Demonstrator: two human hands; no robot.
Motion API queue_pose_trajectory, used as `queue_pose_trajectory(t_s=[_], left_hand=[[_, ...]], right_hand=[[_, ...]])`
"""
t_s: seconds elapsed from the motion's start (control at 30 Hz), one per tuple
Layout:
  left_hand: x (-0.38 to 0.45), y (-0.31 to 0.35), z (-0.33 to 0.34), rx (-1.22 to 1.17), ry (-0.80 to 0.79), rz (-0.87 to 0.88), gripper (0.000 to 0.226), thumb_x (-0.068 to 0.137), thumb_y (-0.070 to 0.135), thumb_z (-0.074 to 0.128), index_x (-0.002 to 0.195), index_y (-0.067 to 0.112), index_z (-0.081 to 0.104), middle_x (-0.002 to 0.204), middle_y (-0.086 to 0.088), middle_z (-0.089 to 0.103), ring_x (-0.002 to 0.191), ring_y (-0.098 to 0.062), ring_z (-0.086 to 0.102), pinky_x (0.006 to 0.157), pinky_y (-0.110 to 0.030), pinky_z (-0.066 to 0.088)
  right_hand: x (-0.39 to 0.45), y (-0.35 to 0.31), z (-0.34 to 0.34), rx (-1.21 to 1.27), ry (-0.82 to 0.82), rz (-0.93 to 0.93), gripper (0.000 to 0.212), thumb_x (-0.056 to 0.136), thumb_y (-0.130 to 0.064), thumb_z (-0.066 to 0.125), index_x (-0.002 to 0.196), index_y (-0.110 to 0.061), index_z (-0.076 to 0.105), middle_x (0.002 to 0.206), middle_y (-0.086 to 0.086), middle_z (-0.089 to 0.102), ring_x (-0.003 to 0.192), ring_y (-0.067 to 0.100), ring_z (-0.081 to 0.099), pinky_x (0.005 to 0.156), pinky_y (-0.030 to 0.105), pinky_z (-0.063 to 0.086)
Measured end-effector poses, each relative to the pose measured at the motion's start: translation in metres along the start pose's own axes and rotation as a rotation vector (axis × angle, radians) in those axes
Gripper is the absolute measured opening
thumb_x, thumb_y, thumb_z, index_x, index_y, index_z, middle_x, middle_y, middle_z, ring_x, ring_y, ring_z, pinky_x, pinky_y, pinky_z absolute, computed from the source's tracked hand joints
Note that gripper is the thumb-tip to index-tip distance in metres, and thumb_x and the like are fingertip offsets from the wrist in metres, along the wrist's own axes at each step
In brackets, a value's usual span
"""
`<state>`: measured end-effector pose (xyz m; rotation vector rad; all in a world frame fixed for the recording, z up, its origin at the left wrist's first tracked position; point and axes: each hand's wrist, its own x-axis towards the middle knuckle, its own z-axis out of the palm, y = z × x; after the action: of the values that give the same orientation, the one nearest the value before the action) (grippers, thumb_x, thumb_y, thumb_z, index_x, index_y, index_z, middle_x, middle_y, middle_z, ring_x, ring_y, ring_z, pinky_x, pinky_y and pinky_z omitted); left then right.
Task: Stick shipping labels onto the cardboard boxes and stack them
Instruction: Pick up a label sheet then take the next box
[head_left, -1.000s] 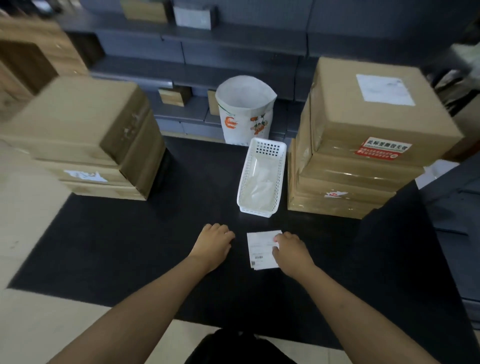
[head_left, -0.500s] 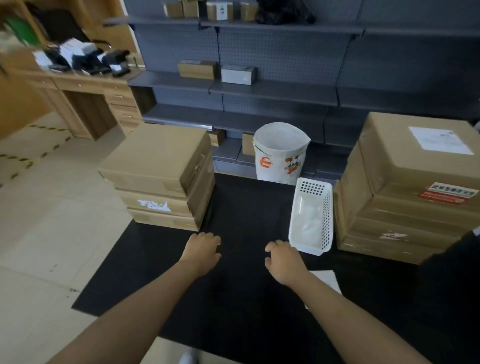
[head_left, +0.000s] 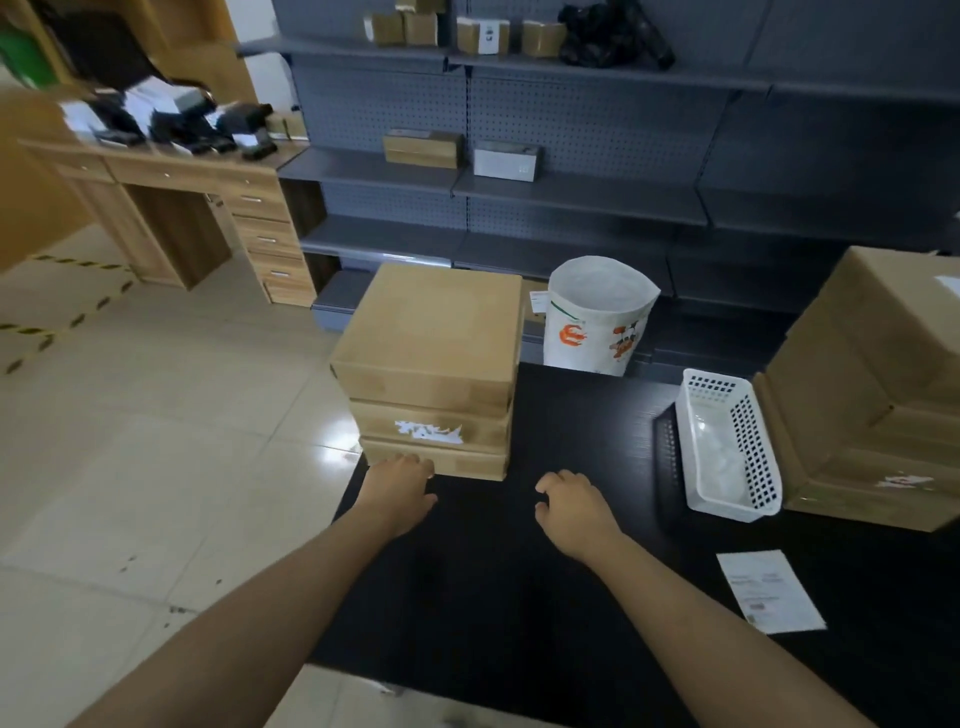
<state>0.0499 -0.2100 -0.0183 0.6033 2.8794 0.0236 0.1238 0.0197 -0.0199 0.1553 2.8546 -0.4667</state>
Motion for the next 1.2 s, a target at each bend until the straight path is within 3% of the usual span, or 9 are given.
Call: queue_pose_trajectory(t_s=[0.2, 0.3, 0.37, 0.53, 0.6, 0.67, 0.73, 0.8, 1.2], left_hand=[[0.001, -0.072, -0.038, 0.008, 0.141, -0.242, 0.029, 0.091, 0.028, 0.046, 0.115, 0.02, 0.06, 0.115, -0.003, 0.061, 0.105, -0.024, 0.056, 0.085, -0.033, 0.039], [0.012, -0.107, -0.07, -0.336, 0.335, -0.503, 0.025, 0.09, 0.023, 0.049, 0.107, 0.015, 0.063, 0.108, -0.007, 0.061, 0.098, -0.028, 0.058, 0.084, -0.035, 0.043], [0.025, -0.121, -0.089, -0.602, 0.441, -0.598, 0.024, 0.089, 0.026, 0.05, 0.105, 0.014, 0.063, 0.102, -0.006, 0.062, 0.092, -0.027, 0.058, 0.083, -0.036, 0.047], [0.071, -0.13, -0.116, -1.13, 0.497, -0.544, 0.021, 0.091, 0.031, 0.052, 0.103, 0.016, 0.061, 0.097, -0.002, 0.058, 0.09, -0.023, 0.052, 0.076, -0.029, 0.038], [0.087, -0.133, -0.117, -1.221, 0.454, -0.495, 0.02, 0.092, 0.035, 0.052, 0.099, 0.017, 0.06, 0.098, -0.002, 0.057, 0.094, -0.024, 0.052, 0.073, -0.03, 0.039], [0.1, -0.133, -0.114, -1.288, 0.372, -0.47, 0.039, 0.093, 0.042, 0.052, 0.116, 0.012, 0.06, 0.113, -0.005, 0.058, 0.104, -0.025, 0.053, 0.085, -0.034, 0.041], [0.109, -0.128, -0.104, -1.31, 0.275, -0.463, 0.052, 0.092, 0.045, 0.053, 0.13, 0.01, 0.053, 0.127, -0.006, 0.055, 0.111, -0.026, 0.051, 0.093, -0.037, 0.041], [0.111, -0.12, -0.088, -1.293, 0.246, -0.447, 0.05, 0.092, 0.044, 0.053, 0.132, 0.013, 0.052, 0.13, -0.005, 0.056, 0.107, -0.023, 0.052, 0.089, -0.034, 0.042], [0.107, -0.112, -0.066, -1.286, 0.433, -0.445, 0.044, 0.089, 0.046, 0.056, 0.124, 0.02, 0.06, 0.106, 0.006, 0.06, 0.096, -0.016, 0.055, 0.085, -0.031, 0.046]], right_hand=[[0.035, -0.028, -0.028, 0.295, 0.133, 0.101, 0.033, 0.094, -0.022, 0.052, 0.125, -0.01, 0.057, 0.123, 0.009, 0.058, 0.114, 0.024, 0.054, 0.094, 0.032, 0.045], [0.062, -0.051, -0.061, 0.655, 0.308, 0.268, 0.035, 0.098, -0.033, 0.045, 0.089, -0.006, 0.065, 0.093, 0.011, 0.065, 0.084, 0.029, 0.061, 0.065, 0.028, 0.041], [0.081, -0.066, -0.079, 0.828, 0.386, 0.343, 0.041, 0.1, -0.041, 0.038, 0.081, -0.011, 0.058, 0.089, 0.01, 0.06, 0.072, 0.022, 0.053, 0.067, 0.033, 0.038], [0.123, -0.095, -0.091, 0.983, 0.448, 0.418, 0.053, 0.098, -0.048, 0.039, 0.115, -0.002, 0.06, 0.113, 0.015, 0.062, 0.101, 0.032, 0.057, 0.089, 0.039, 0.044], [0.134, -0.103, -0.085, 0.99, 0.451, 0.473, 0.06, 0.096, -0.052, 0.041, 0.126, -0.002, 0.055, 0.123, 0.016, 0.059, 0.11, 0.034, 0.055, 0.088, 0.037, 0.043], [0.139, -0.108, -0.077, 0.954, 0.466, 0.512, 0.06, 0.094, -0.053, 0.045, 0.127, -0.004, 0.056, 0.124, 0.015, 0.058, 0.112, 0.033, 0.055, 0.085, 0.034, 0.04], [0.14, -0.109, -0.067, 0.928, 0.517, 0.522, 0.05, 0.093, -0.047, 0.051, 0.121, -0.007, 0.06, 0.122, 0.014, 0.06, 0.108, 0.031, 0.056, 0.085, 0.034, 0.043], [0.14, -0.11, -0.062, 0.879, 0.553, 0.515, 0.041, 0.093, -0.041, 0.054, 0.115, -0.008, 0.063, 0.118, 0.014, 0.061, 0.106, 0.03, 0.057, 0.09, 0.038, 0.047], [0.135, -0.111, -0.052, 0.807, 0.661, 0.443, 0.04, 0.093, -0.04, 0.055, 0.117, -0.008, 0.062, 0.119, 0.011, 0.059, 0.112, 0.028, 0.054, 0.1, 0.047, 0.044]])
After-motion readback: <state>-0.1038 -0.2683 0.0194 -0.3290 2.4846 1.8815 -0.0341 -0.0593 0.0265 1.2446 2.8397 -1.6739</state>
